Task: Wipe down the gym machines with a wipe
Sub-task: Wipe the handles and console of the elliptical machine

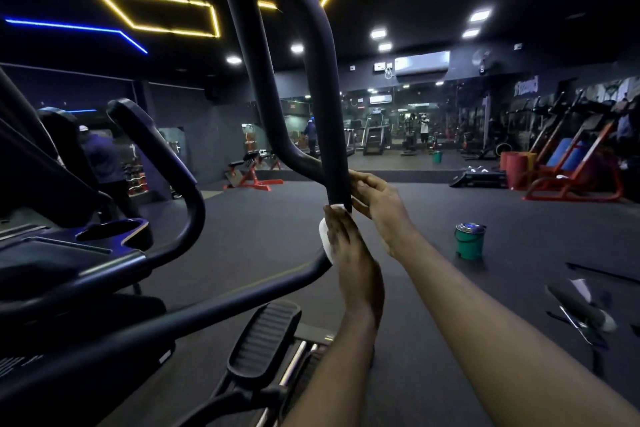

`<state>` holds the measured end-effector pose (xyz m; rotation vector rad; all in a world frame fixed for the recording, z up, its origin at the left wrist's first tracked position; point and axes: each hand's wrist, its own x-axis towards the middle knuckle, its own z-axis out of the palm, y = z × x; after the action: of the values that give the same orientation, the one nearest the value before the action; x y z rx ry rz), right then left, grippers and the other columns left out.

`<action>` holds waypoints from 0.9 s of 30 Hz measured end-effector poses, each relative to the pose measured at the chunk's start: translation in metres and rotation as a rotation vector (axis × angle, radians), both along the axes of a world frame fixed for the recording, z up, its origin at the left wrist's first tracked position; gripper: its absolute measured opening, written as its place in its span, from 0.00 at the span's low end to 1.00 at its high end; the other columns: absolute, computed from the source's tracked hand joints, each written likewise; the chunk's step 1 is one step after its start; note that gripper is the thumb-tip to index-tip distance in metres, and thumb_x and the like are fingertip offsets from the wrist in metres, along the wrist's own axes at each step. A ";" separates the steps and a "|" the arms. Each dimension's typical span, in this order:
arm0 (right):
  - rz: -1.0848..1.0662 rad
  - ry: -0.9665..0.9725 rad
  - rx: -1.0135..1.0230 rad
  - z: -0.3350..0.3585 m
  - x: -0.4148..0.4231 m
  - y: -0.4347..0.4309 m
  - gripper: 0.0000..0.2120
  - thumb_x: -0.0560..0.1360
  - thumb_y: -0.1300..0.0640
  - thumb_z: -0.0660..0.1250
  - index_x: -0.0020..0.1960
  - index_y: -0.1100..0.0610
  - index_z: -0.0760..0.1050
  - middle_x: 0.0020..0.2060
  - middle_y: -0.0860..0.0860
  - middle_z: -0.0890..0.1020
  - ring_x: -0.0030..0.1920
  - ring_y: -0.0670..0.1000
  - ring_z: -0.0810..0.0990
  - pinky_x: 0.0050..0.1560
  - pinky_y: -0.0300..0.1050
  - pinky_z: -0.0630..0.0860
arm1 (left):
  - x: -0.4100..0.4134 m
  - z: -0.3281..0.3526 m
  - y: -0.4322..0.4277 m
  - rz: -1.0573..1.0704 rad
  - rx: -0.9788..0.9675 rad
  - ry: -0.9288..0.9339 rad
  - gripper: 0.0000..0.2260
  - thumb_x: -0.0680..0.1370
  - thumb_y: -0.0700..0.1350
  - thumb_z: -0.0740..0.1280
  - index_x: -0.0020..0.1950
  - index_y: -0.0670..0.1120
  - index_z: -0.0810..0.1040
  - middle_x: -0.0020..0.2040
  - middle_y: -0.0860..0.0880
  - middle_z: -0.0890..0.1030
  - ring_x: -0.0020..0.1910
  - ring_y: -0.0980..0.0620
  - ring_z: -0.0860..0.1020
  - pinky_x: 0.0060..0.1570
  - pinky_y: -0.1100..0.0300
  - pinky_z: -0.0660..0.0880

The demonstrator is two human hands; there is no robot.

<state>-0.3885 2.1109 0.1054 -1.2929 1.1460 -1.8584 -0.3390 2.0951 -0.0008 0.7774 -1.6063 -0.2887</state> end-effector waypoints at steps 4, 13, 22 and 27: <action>-0.003 -0.007 0.023 -0.002 0.001 0.000 0.16 0.85 0.64 0.56 0.62 0.55 0.80 0.57 0.51 0.85 0.59 0.48 0.82 0.57 0.41 0.78 | 0.014 -0.074 -0.020 0.292 -0.168 -0.348 0.35 0.75 0.27 0.52 0.82 0.38 0.47 0.83 0.40 0.46 0.82 0.45 0.44 0.80 0.46 0.49; -0.266 0.209 -0.102 -0.023 0.015 0.000 0.14 0.82 0.65 0.62 0.64 0.55 0.78 0.55 0.45 0.83 0.56 0.40 0.81 0.57 0.32 0.76 | 0.072 -0.026 -0.021 0.207 -0.096 -0.268 0.20 0.86 0.47 0.55 0.78 0.44 0.67 0.58 0.45 0.82 0.56 0.46 0.80 0.59 0.48 0.75; -0.481 0.184 0.087 -0.119 0.050 -0.009 0.09 0.77 0.45 0.72 0.44 0.50 0.78 0.36 0.46 0.83 0.37 0.47 0.83 0.39 0.50 0.82 | 0.110 0.002 -0.032 -0.060 0.161 -0.220 0.26 0.82 0.39 0.65 0.79 0.48 0.64 0.60 0.45 0.83 0.54 0.47 0.83 0.48 0.61 0.76; -0.422 0.239 0.136 -0.114 0.052 -0.013 0.05 0.76 0.57 0.73 0.48 0.51 0.77 0.38 0.42 0.81 0.39 0.41 0.80 0.36 0.28 0.72 | 0.127 0.014 -0.045 -0.082 0.185 -0.254 0.25 0.80 0.35 0.64 0.76 0.49 0.68 0.66 0.46 0.79 0.64 0.50 0.78 0.60 0.60 0.75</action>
<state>-0.3364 2.0980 -0.0086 -1.2942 1.7537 -1.9033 -0.2120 2.0498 0.0135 0.9195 -1.8727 -0.4151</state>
